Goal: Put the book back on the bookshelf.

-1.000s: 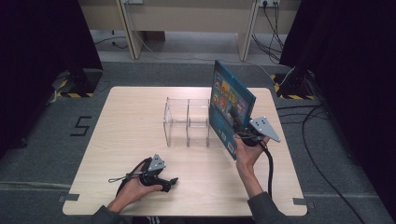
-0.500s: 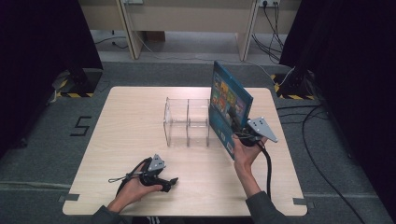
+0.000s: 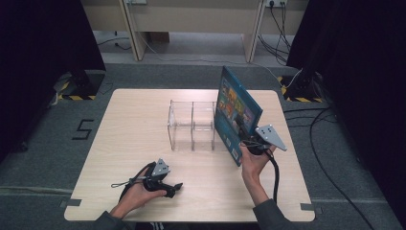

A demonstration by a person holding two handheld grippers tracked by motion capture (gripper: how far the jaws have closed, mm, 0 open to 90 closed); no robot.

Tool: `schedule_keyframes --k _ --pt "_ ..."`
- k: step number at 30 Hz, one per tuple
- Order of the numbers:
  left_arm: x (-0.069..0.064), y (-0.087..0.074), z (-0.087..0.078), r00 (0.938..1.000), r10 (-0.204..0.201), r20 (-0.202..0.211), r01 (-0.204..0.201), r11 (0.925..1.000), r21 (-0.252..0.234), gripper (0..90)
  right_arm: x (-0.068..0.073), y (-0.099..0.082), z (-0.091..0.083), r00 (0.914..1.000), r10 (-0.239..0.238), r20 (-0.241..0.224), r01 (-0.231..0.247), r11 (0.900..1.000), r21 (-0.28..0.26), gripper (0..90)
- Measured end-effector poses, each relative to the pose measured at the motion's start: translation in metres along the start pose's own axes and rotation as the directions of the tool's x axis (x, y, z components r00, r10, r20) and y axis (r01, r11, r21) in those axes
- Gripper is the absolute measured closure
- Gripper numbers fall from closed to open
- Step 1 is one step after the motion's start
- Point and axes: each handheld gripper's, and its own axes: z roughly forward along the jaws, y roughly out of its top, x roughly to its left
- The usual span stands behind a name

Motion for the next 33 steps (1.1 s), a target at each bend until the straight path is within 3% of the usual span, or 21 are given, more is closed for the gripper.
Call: schedule_keyframes --k 6,17,20,33 --pt "0.0 0.0 0.0 1.0 0.001 0.0 -0.001 1.0 0.002 9.8 -0.002 -0.001 -0.003 1.0 0.002 0.001 -0.002 1.0 0.005 79.9" --pt "0.0 0.0 0.0 1.0 0.001 0.0 -0.001 1.0 0.0 9.9 -0.007 0.001 -0.01 0.9987 0.031 -0.041 -0.03 0.9994 0.017 72.8" --pt "0.0 0.0 0.0 1.0 0.001 0.0 -0.001 1.0 0.0 9.9 -0.009 0.0 -0.012 0.9988 0.012 -0.047 -0.011 0.9996 0.027 72.0" --pt "0.0 0.0 0.0 1.0 0.0 0.0 0.0 1.0 0.0 9.9 -0.01 0.003 -0.016 0.9984 0.018 -0.054 -0.016 0.9992 0.035 65.6"
